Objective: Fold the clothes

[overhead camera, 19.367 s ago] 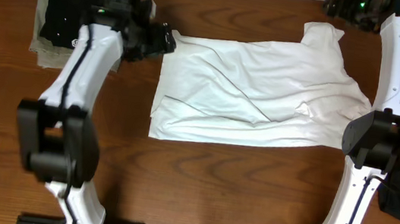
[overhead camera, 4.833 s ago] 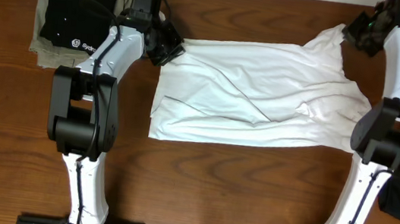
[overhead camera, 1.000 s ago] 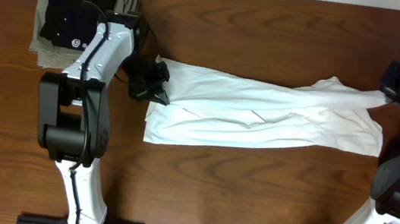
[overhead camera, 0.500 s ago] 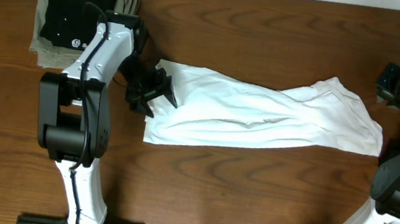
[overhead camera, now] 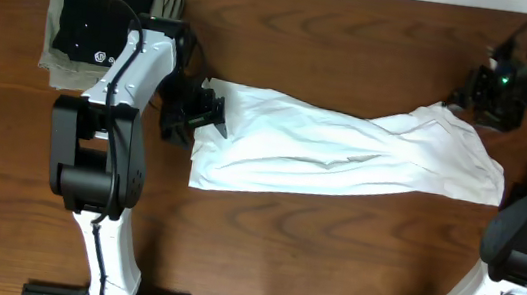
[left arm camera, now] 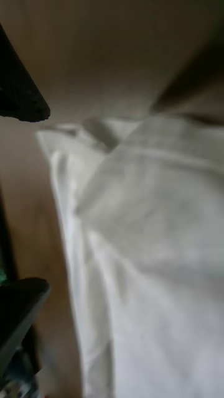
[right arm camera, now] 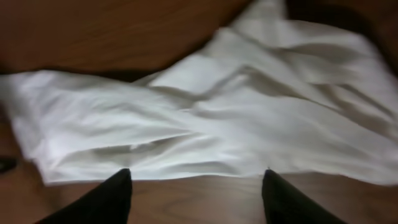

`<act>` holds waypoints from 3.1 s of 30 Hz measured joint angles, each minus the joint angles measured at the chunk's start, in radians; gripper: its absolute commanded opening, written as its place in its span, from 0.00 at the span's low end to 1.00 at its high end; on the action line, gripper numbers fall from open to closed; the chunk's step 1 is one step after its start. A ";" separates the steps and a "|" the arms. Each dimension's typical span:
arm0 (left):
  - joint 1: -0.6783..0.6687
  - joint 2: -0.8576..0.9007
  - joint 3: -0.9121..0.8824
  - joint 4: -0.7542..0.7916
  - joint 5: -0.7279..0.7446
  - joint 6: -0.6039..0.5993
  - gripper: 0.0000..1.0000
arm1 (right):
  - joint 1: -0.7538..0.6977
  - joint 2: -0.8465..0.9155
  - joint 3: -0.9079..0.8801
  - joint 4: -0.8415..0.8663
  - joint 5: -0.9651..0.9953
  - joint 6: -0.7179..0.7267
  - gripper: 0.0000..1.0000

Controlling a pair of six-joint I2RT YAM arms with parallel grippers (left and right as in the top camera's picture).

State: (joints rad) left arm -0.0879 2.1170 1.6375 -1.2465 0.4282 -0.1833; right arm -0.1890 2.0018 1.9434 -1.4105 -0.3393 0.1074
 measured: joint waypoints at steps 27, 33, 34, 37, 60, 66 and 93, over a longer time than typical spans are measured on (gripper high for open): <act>-0.020 -0.001 -0.006 0.093 -0.050 0.056 0.06 | 0.369 -0.002 -0.157 0.283 -0.042 0.033 0.01; -0.053 -0.021 -0.006 0.093 -0.051 0.056 0.06 | 0.432 -0.002 -0.313 0.428 -0.036 0.074 0.01; -0.064 -0.029 -0.006 0.095 -0.053 0.056 0.06 | 0.444 -0.002 -0.336 0.457 -0.035 0.087 0.01; -0.097 -0.048 -0.006 0.101 -0.061 0.056 0.06 | 0.462 -0.002 -0.375 0.505 -0.035 0.110 0.01; -0.299 -0.060 -0.086 0.297 -0.069 -0.092 0.06 | 0.508 -0.002 -0.547 0.639 0.019 0.264 0.02; -0.302 -0.060 -0.122 0.329 -0.112 -0.102 0.06 | 0.507 -0.002 -0.547 0.611 0.101 0.268 0.04; -0.287 -0.060 -0.212 0.365 -0.344 -0.105 0.06 | 0.312 -0.011 -0.655 0.645 0.369 0.211 0.01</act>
State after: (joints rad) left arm -0.3748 2.0571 1.4254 -0.8818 0.0841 -0.2882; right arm 0.1234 1.9903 1.2888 -0.7650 0.0292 0.3183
